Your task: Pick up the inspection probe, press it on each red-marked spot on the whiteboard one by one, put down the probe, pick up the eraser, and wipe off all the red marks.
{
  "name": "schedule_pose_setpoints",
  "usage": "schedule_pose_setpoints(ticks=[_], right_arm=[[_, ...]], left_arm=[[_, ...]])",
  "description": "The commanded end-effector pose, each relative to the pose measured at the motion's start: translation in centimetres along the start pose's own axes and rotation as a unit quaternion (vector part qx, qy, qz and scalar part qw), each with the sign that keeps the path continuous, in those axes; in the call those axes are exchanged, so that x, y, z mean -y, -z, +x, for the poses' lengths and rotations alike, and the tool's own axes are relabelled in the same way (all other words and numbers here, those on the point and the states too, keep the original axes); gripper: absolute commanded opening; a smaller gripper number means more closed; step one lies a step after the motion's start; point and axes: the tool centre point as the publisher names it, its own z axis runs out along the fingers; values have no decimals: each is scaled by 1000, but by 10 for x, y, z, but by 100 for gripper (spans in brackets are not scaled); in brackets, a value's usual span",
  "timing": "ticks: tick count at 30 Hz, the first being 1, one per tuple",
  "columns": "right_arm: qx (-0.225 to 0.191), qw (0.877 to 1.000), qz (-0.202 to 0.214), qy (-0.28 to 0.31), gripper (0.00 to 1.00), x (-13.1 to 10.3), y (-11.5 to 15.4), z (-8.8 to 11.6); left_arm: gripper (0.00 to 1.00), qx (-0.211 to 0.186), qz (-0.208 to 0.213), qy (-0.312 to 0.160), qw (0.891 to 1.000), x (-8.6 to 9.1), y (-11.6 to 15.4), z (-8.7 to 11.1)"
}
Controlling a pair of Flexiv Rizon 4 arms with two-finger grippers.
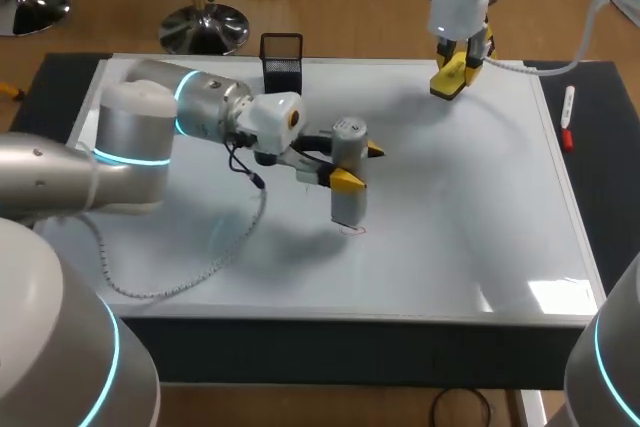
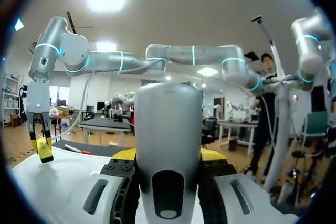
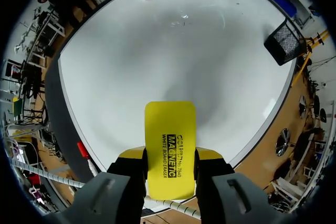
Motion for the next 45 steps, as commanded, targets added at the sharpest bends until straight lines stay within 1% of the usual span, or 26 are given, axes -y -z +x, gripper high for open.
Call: schedule_pose_setpoints(ticks=[1, 5, 13, 23, 28, 40, 42, 45], right_arm=[[-1, 1000, 1, 1, 0, 0, 2, 1], [-1, 1000, 1, 1, 0, 0, 2, 1], [-1, 1000, 1, 1, 0, 0, 2, 1], [-1, 1000, 1, 1, 0, 0, 2, 1], [-1, 1000, 1, 1, 0, 0, 2, 1], [-1, 1000, 1, 1, 0, 0, 2, 1], [-1, 1000, 1, 1, 0, 0, 2, 1], [-1, 1000, 1, 1, 0, 0, 2, 1]], left_arm=[[0, -10, 0, 2, 1000, -12, -4, -11], [0, -10, 2, 9, 1000, -20, -4, -15], [0, -15, 2, 5, 1000, -31, -3, -14], [0, -17, -1, 6, 1000, -39, 0, -13], [0, -16, -2, 6, 1000, -41, 2, -12], [0, -14, -3, 3, 1000, -36, 4, -10], [0, -10, 2, -3, 1000, -29, 6, -9], [0, 1, 6, -15, 1000, -12, 10, -9]])
